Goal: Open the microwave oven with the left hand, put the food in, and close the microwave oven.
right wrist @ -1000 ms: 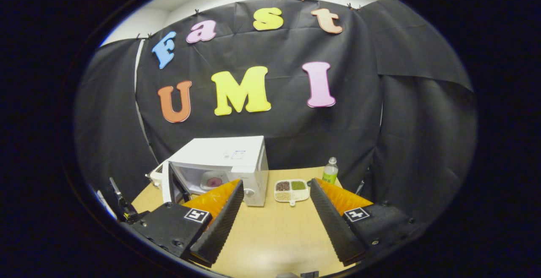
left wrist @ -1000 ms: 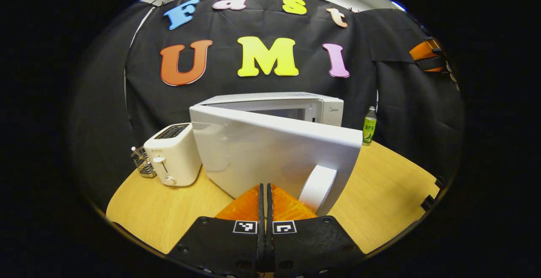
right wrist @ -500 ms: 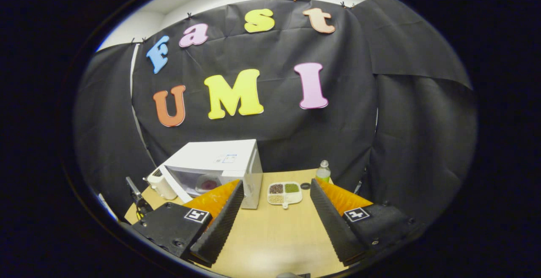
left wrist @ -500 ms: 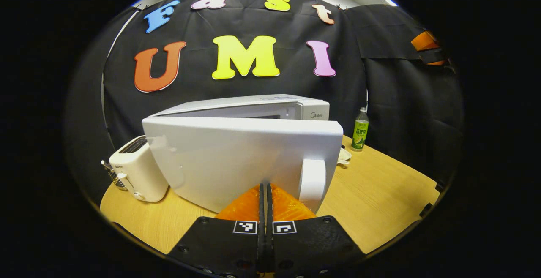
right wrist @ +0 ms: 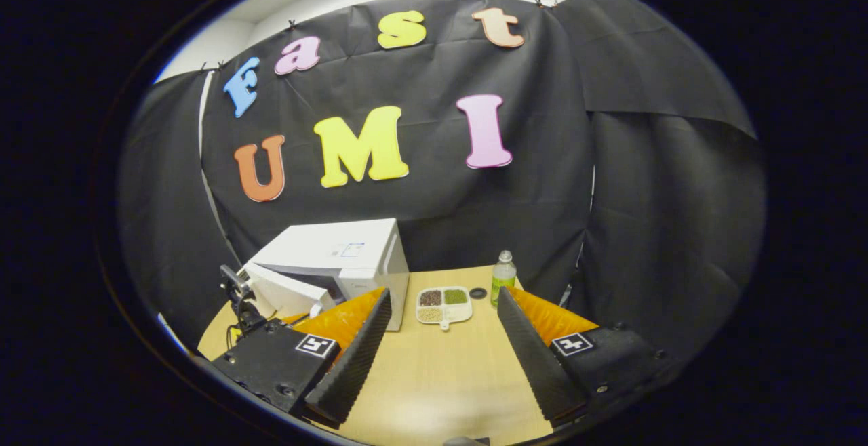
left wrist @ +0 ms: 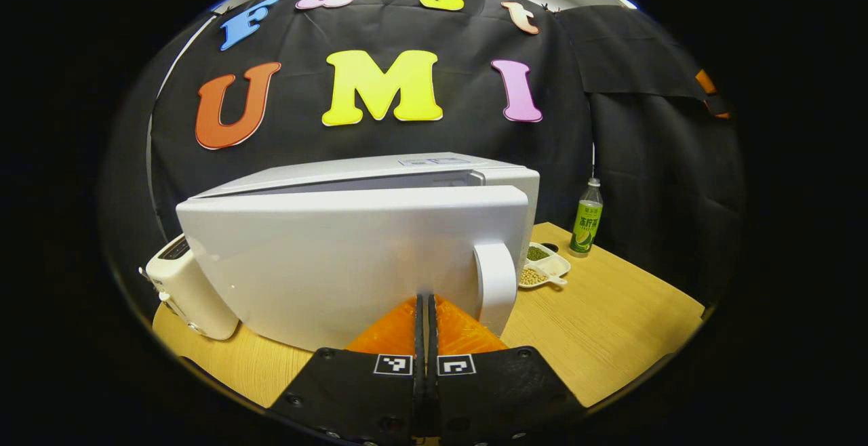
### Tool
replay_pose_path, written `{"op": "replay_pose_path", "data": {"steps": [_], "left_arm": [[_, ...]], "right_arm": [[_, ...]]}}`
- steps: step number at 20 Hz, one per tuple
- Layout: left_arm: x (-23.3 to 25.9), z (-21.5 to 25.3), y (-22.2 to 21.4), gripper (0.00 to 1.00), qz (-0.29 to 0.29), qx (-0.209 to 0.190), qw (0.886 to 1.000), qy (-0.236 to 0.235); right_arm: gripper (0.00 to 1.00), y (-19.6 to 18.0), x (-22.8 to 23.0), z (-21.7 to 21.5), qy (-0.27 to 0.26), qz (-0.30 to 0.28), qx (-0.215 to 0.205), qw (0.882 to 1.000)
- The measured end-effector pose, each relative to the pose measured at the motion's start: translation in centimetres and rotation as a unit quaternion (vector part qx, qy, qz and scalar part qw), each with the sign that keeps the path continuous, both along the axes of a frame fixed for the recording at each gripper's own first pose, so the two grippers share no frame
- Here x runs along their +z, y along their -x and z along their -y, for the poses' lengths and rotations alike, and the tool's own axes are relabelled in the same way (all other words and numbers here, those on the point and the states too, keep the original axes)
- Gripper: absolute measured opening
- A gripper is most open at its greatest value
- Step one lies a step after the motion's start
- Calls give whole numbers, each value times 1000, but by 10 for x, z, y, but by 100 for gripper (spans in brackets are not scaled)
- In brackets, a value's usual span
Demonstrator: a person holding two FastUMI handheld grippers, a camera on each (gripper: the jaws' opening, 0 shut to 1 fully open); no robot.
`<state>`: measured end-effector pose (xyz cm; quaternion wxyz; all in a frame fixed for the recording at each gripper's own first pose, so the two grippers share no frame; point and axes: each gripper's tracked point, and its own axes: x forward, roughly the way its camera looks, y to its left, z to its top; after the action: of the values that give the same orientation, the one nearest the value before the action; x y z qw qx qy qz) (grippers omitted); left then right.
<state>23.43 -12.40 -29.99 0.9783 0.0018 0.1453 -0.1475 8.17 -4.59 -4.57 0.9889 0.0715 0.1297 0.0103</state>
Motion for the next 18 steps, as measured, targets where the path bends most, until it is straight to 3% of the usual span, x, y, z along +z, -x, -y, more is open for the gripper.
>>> {"op": "replay_pose_path", "data": {"steps": [10, 11, 12, 18], "left_arm": [[-9, 20, -44, 0, -17, 18, 1000, -2], [-10, 22, -44, 0, -16, 17, 1000, -4], [-10, 21, -45, 0, -15, 18, 1000, -3], [-13, 23, -55, 0, -30, 24, 999, 6]], "right_arm": [[100, -5, -12, 20, 1, -13, -13, 1000], [91, -7, -13, 21, 1, -13, -14, 1000], [100, -7, -14, 21, 0, -14, -13, 1000], [100, -15, -10, 12, 1, -16, -1, 1000]]}}
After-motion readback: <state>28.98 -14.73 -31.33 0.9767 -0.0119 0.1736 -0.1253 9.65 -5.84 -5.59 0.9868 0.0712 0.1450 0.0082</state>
